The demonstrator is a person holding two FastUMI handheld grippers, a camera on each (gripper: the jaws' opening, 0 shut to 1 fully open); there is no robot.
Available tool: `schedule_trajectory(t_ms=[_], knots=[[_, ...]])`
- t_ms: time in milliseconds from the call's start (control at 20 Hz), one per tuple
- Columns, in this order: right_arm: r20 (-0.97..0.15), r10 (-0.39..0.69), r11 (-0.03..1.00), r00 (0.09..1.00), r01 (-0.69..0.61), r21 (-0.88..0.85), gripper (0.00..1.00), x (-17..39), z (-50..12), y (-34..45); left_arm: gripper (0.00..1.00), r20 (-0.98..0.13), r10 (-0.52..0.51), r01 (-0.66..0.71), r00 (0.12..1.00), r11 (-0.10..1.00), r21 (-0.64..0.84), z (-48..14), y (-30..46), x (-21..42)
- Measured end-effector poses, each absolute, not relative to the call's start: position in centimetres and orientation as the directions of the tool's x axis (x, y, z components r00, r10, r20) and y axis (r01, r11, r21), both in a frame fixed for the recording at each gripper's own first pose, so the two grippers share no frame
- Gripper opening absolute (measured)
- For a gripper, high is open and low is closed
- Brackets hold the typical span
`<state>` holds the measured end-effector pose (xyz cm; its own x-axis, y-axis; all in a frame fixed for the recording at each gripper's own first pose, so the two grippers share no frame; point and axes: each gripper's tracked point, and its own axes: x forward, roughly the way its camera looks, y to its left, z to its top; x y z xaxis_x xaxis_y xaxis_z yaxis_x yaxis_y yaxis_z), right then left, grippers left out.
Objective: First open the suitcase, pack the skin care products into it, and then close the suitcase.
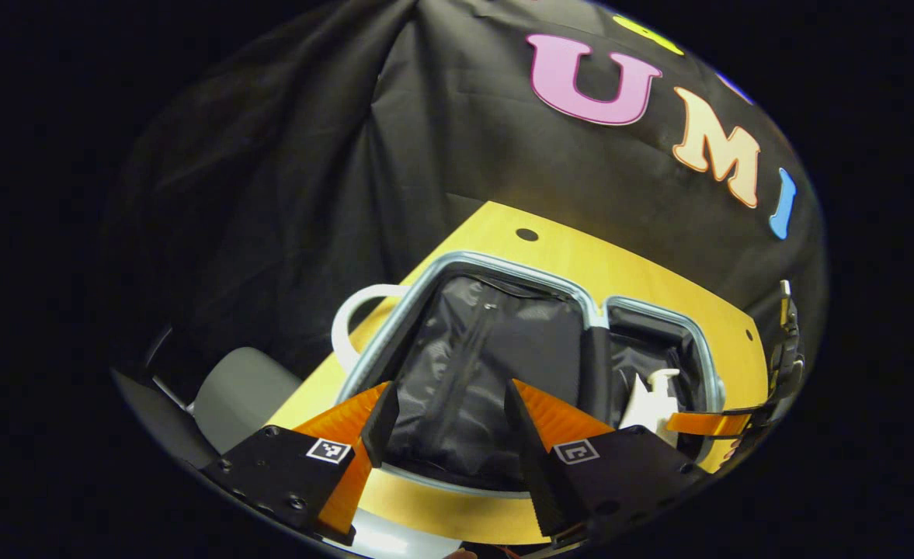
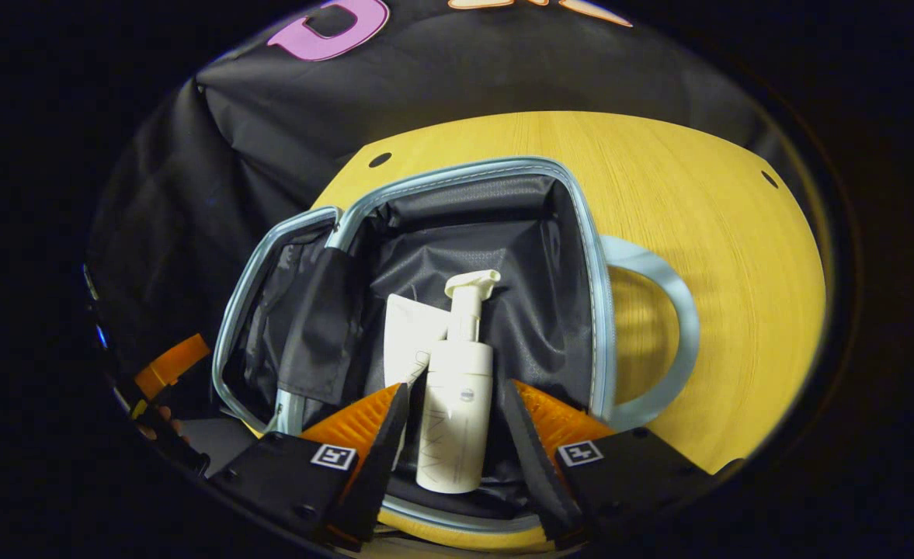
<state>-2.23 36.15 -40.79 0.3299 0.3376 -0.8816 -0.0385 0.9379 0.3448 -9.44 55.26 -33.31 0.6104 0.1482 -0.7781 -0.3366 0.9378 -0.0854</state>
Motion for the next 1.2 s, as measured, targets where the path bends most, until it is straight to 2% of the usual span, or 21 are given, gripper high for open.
schedule_trajectory(t_ms=[150, 200, 250, 600, 1200], knots=[[-0.846, 0.353, 0.931, 0.400, -0.066, 0.358, 0.96, -1.2, -38.7, 35.6, 0.79, -0.768, 0.201, -0.367, 0.608, 0.929, -0.047, -33.2, 58.8, -8.4], [-0.833, 0.352, 0.932, 0.428, -0.077, 0.354, 0.97, -0.9, -37.9, 35.3, 0.83, -0.763, 0.216, -0.381, 0.610, 0.924, -0.043, -33.2, 60.0, -8.1], [-0.819, 0.353, 0.932, 0.452, -0.088, 0.352, 0.99, -0.6, -37.1, 35.0, 0.79, -0.761, 0.229, -0.395, 0.608, 0.918, -0.039, -33.4, 61.0, -7.8], [-0.785, 0.290, 0.952, 0.548, -0.084, 0.293, 0.99, 0.0, -34.2, 31.5, 0.80, -0.779, 0.269, -0.435, 0.567, 0.900, -0.005, -36.9, 67.0, -5.1], [-0.801, 0.169, 0.978, 0.574, 0.002, 0.208, 0.99, -1.1, -33.4, 27.4, 0.80, -0.905, 0.150, -0.364, 0.399, 0.931, -0.006, -45.5, 69.3, -4.6]])
